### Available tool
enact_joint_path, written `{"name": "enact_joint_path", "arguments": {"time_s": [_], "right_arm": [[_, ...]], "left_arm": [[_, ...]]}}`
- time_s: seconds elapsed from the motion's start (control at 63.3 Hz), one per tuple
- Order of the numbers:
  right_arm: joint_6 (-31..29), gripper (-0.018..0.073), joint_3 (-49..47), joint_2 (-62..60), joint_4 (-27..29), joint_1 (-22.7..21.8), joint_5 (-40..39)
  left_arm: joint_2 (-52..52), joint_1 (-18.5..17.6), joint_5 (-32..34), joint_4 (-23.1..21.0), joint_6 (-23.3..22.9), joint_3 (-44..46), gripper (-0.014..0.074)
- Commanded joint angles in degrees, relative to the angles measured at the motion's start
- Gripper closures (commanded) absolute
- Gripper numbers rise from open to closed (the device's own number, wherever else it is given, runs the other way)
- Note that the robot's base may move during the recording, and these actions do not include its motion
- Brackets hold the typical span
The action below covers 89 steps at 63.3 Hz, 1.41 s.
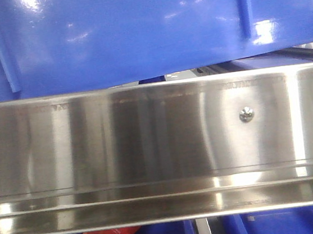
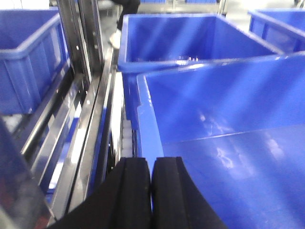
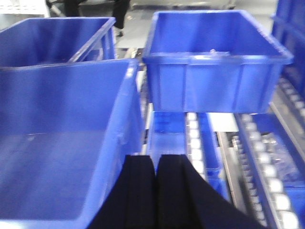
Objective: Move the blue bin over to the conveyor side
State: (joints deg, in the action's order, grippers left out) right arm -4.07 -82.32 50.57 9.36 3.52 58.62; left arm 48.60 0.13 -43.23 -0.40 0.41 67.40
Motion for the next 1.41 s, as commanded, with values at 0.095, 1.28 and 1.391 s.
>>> {"name": "enact_joint_path", "arguments": {"time_s": [0.095, 1.28, 1.391], "right_arm": [[-1.9, 0.0643, -4.6, 8.1, 0.4, 0.7, 6.6], [6.6, 0.023, -31.2, 40.0, -12.0, 13.7, 11.3], [6.6, 0.023, -31.2, 41.3, -12.0, 13.7, 11.3]], "left_arm": [[3.9, 0.2, 2.1, -0.4, -2.3, 2.7, 0.0592], [8.9, 0.2, 1.9, -0.6, -5.5, 4.9, 0.0592], [8.9, 0.2, 1.8, -0.6, -5.5, 4.9, 0.0592]]}}
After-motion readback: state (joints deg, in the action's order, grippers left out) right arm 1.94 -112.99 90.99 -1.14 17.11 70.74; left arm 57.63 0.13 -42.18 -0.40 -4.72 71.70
